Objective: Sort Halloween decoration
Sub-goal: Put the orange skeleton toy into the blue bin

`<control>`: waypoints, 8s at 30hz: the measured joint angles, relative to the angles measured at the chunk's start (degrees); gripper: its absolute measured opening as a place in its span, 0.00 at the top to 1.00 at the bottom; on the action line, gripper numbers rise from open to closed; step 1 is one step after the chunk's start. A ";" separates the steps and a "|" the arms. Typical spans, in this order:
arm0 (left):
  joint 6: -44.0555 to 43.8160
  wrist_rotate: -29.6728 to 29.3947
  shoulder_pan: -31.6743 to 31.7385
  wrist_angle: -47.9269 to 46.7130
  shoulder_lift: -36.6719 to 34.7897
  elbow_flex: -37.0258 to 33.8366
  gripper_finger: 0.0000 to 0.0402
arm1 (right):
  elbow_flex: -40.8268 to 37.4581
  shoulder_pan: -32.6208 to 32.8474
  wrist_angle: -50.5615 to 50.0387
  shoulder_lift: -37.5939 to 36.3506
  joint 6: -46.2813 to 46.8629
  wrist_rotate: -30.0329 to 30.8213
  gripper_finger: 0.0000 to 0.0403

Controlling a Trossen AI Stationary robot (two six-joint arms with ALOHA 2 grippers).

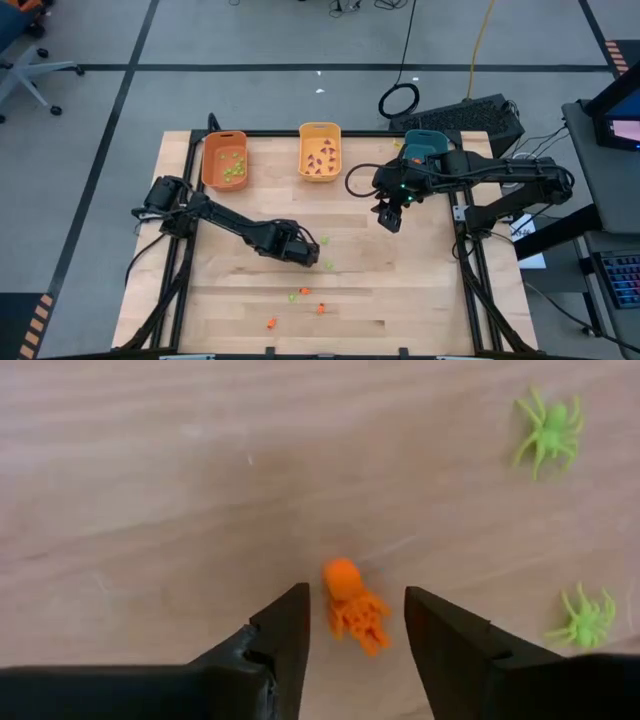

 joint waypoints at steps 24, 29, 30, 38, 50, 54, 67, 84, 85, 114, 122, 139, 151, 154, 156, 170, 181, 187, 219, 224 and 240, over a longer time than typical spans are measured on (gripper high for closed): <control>15.95 2.58 1.02 5.76 0.19 0.04 0.79 | 0.02 -0.02 0.04 0.00 -0.03 1.76 0.58; 15.99 3.82 0.55 4.87 -0.02 0.26 0.78 | 0.02 -0.02 0.07 0.00 0.02 1.77 0.58; 15.98 3.84 0.53 4.92 -0.02 0.32 0.77 | 0.02 -0.02 0.07 0.00 0.02 1.75 0.58; 13.18 4.37 0.63 5.06 0.00 0.42 0.61 | 0.02 -0.02 0.11 0.00 0.04 1.77 0.58; 13.42 3.14 0.61 5.65 0.34 0.42 0.50 | 0.02 -0.02 1.06 0.00 -0.15 1.77 0.58; 13.45 2.68 0.53 6.46 1.70 0.51 0.56 | 0.02 -0.02 1.12 0.02 -0.19 1.83 0.58; 14.50 2.71 -0.15 5.06 2.34 0.55 0.88 | 0.07 -0.02 0.94 0.02 -0.38 1.94 0.58; 27.00 4.61 0.09 6.14 -5.40 3.36 0.97 | 0.07 0.00 1.14 0.02 0.01 1.04 0.58; 28.34 4.60 0.09 6.58 -6.70 3.67 0.97 | 0.07 0.00 1.24 0.02 -0.14 -0.17 0.58; 62.58 0.22 1.84 20.15 -29.73 6.40 0.97 | 0.07 4.57 15.10 -0.04 -1.29 -7.59 0.58; 62.51 1.17 1.84 25.81 -31.99 6.40 0.97 | 0.07 4.57 16.86 -0.04 -0.15 -7.59 0.58; 65.93 0.50 1.81 30.24 -32.61 6.40 0.97 | 0.02 6.10 24.11 -0.04 1.97 -7.55 0.58; 102.42 0.44 1.81 30.11 -32.59 6.38 0.97 | 0.02 9.03 24.96 -0.04 4.27 -7.59 0.58; 109.25 -0.34 1.83 30.02 -32.59 6.40 0.97 | 0.02 9.07 24.96 -0.04 6.45 -7.69 0.58; 110.75 -1.63 1.86 29.84 -32.59 6.39 0.97 | 0.02 9.23 24.96 -0.04 7.28 -7.70 0.58; 109.48 -3.17 1.87 26.48 -32.59 6.36 0.97 | 0.02 10.25 24.96 -0.04 6.06 -7.28 0.58; 61.87 6.59 -0.87 8.52 -32.27 6.36 0.97 | 0.02 10.25 23.51 -0.04 6.19 -7.30 0.58; 49.24 10.85 -9.07 -0.83 -30.28 6.36 0.97 | 0.02 10.25 22.74 -0.04 4.08 -7.28 0.58; -12.87 6.20 -30.64 -3.45 -11.23 6.34 0.37 | 0.02 10.21 22.71 -0.02 10.64 -0.32 0.58; -13.95 4.59 -30.98 -4.33 -9.71 6.34 0.37 | 0.02 10.25 22.72 0.00 13.77 3.52 0.58; -12.76 -1.86 -30.99 1.09 0.02 6.35 0.37 | 0.02 10.25 21.42 0.00 14.84 4.48 0.58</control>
